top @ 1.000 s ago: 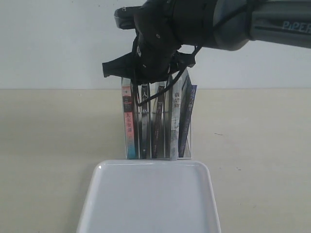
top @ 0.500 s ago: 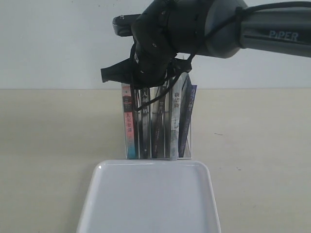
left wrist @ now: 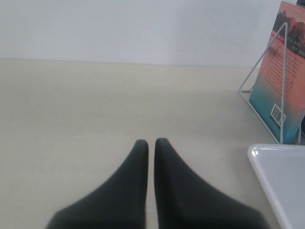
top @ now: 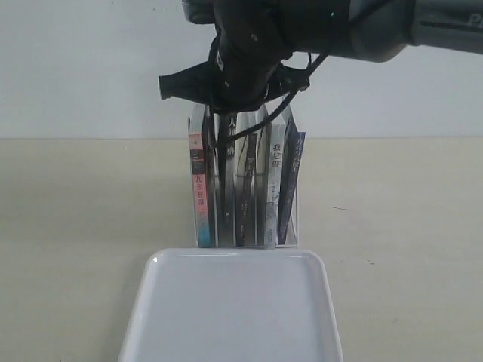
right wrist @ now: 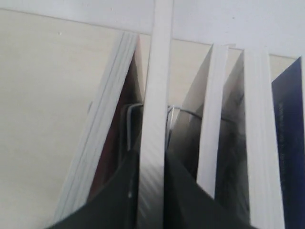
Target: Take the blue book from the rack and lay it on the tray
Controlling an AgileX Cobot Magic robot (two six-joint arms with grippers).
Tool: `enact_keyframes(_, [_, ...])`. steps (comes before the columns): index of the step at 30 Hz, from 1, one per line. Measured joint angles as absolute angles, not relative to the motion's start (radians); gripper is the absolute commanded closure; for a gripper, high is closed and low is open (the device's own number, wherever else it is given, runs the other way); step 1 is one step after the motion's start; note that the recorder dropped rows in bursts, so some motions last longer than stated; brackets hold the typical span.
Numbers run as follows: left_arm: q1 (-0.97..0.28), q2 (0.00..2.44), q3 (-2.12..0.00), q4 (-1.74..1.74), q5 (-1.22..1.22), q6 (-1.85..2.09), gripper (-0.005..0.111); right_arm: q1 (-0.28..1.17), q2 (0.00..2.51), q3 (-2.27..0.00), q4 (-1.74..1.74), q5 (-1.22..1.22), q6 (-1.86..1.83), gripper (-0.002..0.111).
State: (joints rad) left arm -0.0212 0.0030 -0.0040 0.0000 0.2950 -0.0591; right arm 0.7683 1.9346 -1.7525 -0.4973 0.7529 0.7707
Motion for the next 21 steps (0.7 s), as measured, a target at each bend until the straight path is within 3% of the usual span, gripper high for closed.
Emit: enact_keyframes(21, [-0.021,0.003,-0.004,0.0,0.295,-0.059,0.103,0.768,1.784,-1.753,-0.538,0.775,0.789,0.108])
